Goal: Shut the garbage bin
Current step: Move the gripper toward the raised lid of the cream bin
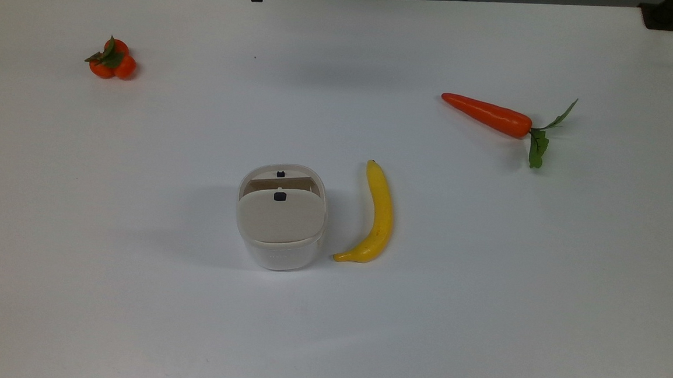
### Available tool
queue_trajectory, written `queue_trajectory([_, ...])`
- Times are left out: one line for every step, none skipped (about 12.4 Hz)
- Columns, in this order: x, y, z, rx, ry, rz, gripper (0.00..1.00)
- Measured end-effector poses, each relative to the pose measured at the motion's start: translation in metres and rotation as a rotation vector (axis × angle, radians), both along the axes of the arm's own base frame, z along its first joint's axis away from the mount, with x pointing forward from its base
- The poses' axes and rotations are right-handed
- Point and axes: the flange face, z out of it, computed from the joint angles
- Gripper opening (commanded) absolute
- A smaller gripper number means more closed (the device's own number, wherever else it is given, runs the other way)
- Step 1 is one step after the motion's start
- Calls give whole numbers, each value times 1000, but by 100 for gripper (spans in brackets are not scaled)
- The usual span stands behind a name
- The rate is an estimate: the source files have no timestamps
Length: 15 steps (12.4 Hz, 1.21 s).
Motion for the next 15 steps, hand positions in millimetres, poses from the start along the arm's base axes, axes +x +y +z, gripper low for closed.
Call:
queue_trajectory([0, 0, 0, 1, 1, 0, 0])
queue_trajectory([0, 1, -1, 5, 2, 0, 0])
queue_trajectory([1, 1, -1, 12, 2, 0, 0])
queue_trajectory([1, 2, -1, 24, 3, 2, 0])
queue_trajectory([2, 2, -2, 31, -2, 3, 0])
queue_trajectory([4, 2, -2, 36, -16, 2, 0])
queue_trajectory([7, 2, -2, 38, -37, -1, 0])
queue_trajectory([13, 2, -4, 43, -64, -6, 0])
queue_trajectory([19, 3, -7, 55, -91, -13, 0])
queue_trajectory([26, 3, -8, 61, -125, -20, 0])
queue_trajectory([35, 2, -8, 61, -179, -29, 0])
queue_trajectory([43, 2, -8, 58, -232, -37, 0])
queue_trajectory([51, 1, -8, 56, -283, -45, 0])
queue_trajectory([58, 0, -7, 56, -339, -54, 0])
queue_trajectory([65, -1, -7, 54, -387, -62, 0])
